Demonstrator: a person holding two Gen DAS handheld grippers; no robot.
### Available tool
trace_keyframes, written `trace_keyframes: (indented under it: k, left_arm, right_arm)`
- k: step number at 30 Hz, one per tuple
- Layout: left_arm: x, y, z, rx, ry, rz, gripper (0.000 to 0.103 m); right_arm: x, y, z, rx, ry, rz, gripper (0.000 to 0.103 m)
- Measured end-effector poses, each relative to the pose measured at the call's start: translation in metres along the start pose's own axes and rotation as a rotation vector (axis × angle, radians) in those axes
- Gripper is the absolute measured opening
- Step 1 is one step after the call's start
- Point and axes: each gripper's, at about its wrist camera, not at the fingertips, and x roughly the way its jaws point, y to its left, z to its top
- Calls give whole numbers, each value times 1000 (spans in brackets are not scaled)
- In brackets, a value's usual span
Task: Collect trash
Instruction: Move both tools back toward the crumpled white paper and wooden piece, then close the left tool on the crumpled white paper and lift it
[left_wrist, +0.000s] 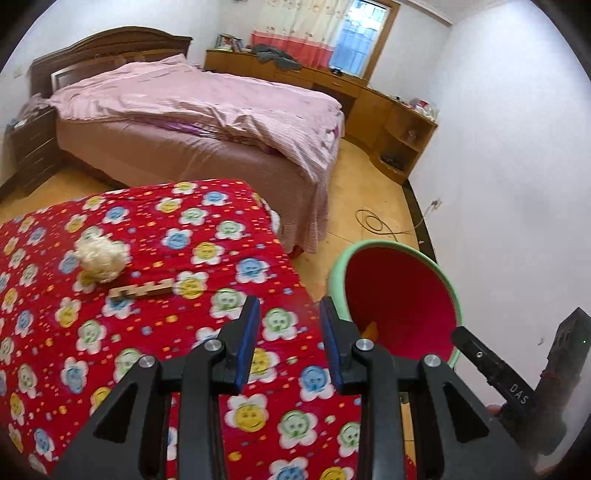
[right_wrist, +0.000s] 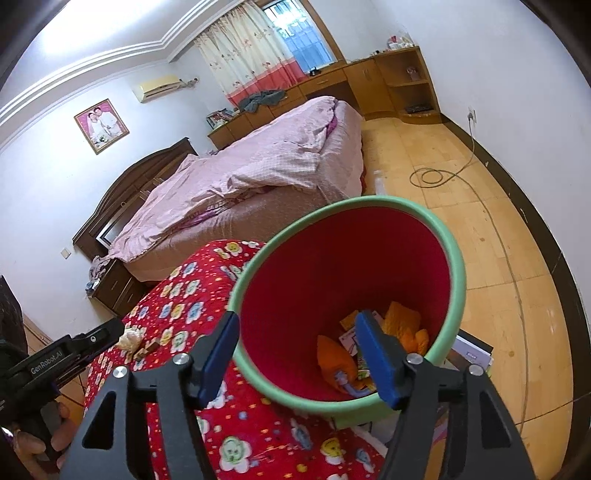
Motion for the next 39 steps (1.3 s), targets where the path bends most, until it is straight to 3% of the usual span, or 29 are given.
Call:
trace_keyframes:
  k: [4,21,31,39]
  left_arm:
    - [-13,18,-2,-19,-15,19,33]
    - [-48,111,-4,-88,-45,166,41]
    - [-33,150,5,-89,-44,213,58]
    - [5,169,16,-83,-12,221,58]
  right_arm:
    - [-6,17,-3,-18,-9,-11,81]
    - [9,99,-22,-113,43,20,86]
    - [28,125,-26,-136,55,13,90]
    - [47,127,-30,-134,60,12,98]
